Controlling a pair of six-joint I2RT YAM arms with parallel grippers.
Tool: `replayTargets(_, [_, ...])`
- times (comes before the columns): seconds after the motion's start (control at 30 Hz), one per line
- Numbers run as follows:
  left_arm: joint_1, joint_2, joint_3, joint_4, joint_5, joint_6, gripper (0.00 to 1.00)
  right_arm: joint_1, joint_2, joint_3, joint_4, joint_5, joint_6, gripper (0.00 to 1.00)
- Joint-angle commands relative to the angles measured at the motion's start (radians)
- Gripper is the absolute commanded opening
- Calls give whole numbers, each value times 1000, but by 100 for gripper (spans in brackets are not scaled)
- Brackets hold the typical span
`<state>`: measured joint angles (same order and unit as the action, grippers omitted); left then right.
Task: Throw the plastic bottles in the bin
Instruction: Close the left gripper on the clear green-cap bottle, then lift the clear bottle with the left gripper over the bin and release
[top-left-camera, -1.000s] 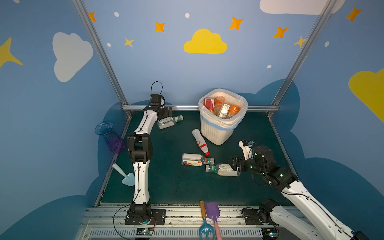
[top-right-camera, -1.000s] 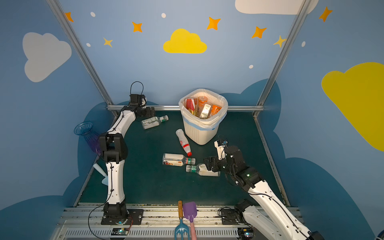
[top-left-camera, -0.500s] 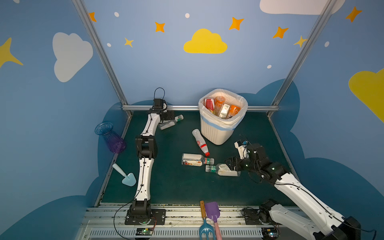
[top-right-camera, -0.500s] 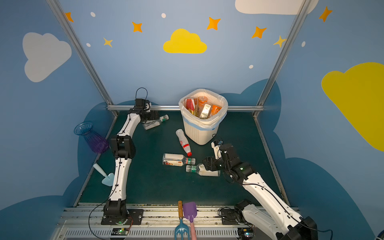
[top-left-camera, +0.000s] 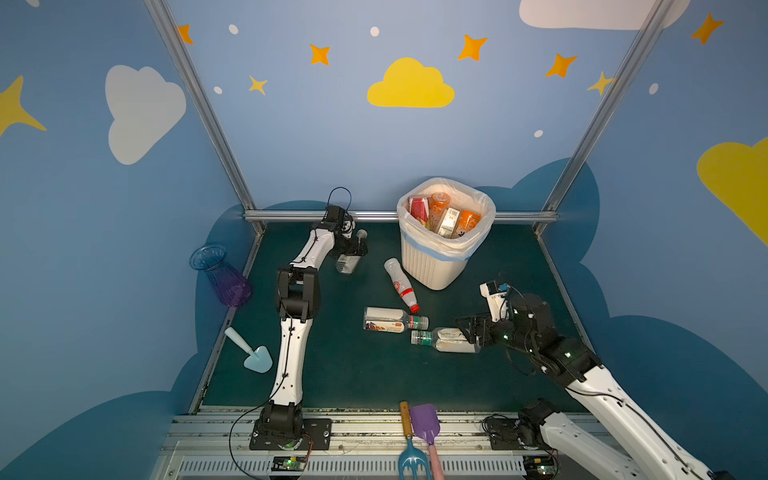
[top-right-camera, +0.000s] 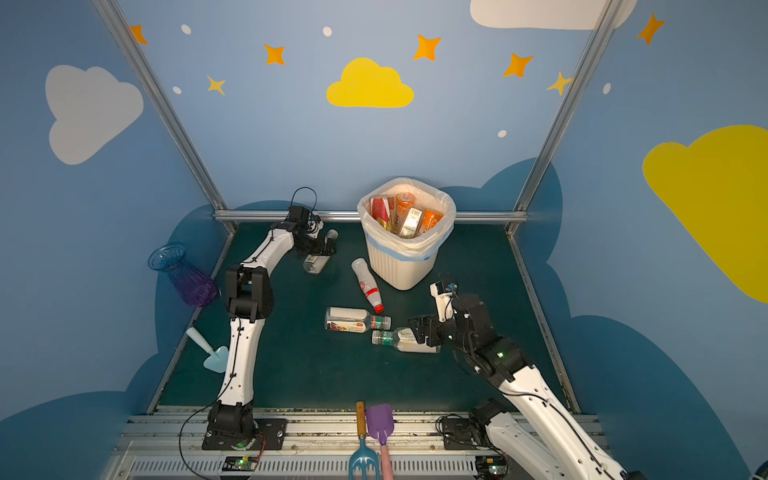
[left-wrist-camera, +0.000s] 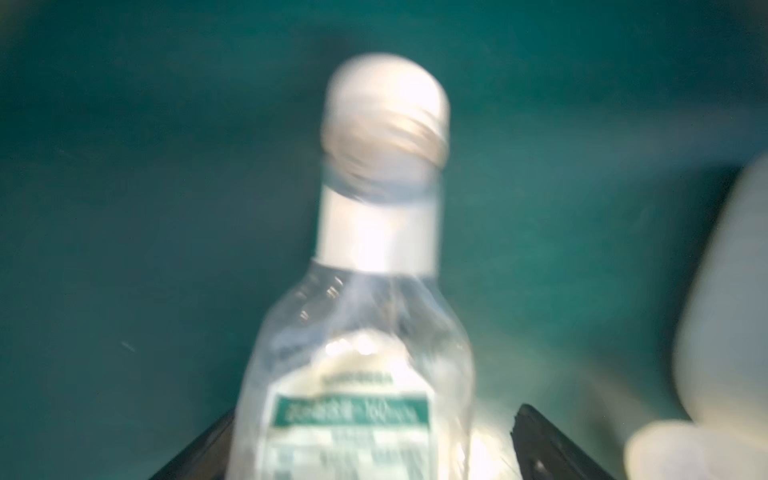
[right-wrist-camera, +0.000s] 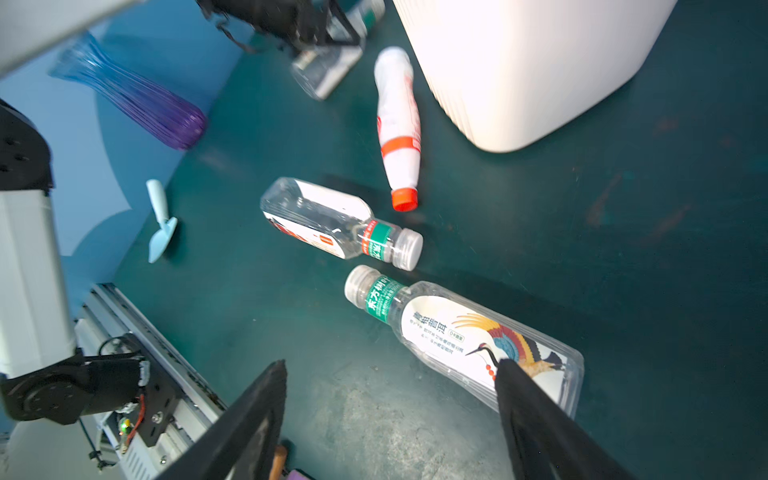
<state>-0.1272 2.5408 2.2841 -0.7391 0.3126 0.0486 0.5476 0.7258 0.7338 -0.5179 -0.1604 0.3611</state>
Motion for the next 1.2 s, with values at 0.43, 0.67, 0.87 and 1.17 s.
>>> replayTargets(0.43, [-78, -131, -158, -43, -235, -58, 96, 2, -181, 20, -173, 35, 29, 79])
replayTargets(0.67, [-82, -134, -143, -38, -307, -67, 62, 2, -180, 22, -178, 45, 39, 80])
replayTargets(0.87, [-81, -110, -96, -87, -309, -56, 60, 2, -167, 37, -182, 50, 38, 79])
replayTargets(1.17, [-58, -330, -274, 2, -317, -103, 58, 3, -170, 63, -215, 56, 42, 79])
